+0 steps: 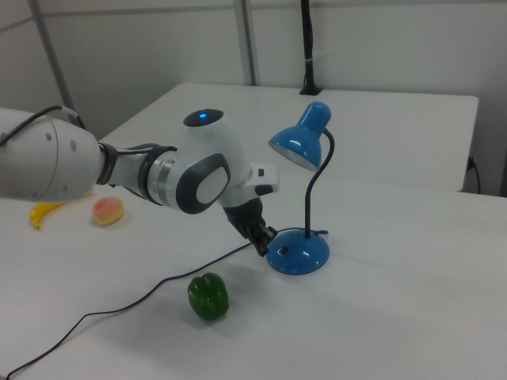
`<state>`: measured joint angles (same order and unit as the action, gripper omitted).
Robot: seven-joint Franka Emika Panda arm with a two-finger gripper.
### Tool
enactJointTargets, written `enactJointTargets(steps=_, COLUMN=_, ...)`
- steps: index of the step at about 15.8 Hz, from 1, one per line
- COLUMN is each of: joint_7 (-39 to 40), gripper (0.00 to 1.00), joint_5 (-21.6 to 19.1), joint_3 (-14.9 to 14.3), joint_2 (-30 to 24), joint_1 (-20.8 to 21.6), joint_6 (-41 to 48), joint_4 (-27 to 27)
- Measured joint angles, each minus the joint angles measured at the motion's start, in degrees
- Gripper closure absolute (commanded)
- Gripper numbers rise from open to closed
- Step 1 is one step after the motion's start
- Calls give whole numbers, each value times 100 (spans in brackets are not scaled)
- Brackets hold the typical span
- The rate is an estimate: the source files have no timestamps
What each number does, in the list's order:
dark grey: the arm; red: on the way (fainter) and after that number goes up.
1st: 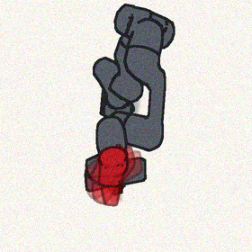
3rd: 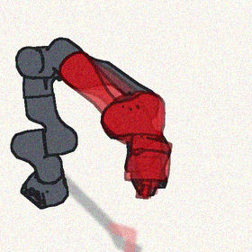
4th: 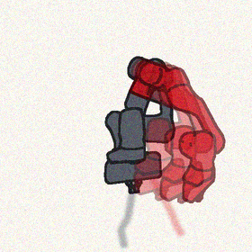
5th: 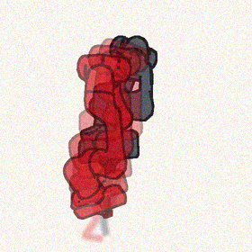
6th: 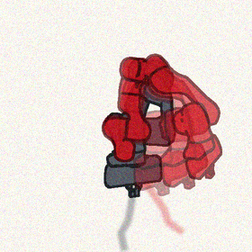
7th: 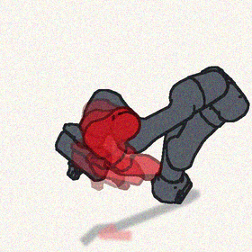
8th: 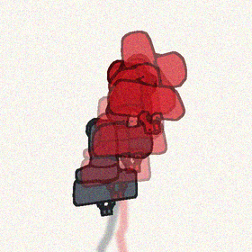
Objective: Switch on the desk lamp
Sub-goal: 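Move the gripper over the blue lamp base toward its switch, then press down on the switch on the lamp base with the gripper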
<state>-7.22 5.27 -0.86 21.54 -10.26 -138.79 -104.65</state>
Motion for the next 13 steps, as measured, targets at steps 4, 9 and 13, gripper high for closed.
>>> enactJointTargets(steps=4, joint_7=0, gripper=100, joint_5=0, joint_3=0, joint_2=103, joint_1=-97, joint_6=-459, joint_4=1)
enactJointTargets(steps=9, joint_7=0, gripper=100, joint_5=0, joint_3=0, joint_2=219, joint_1=-189, joint_6=-920, joint_4=4)
enactJointTargets(steps=13, joint_7=0, gripper=100, joint_5=0, joint_3=0, joint_2=288, joint_1=-223, joint_6=-1143, joint_4=7)
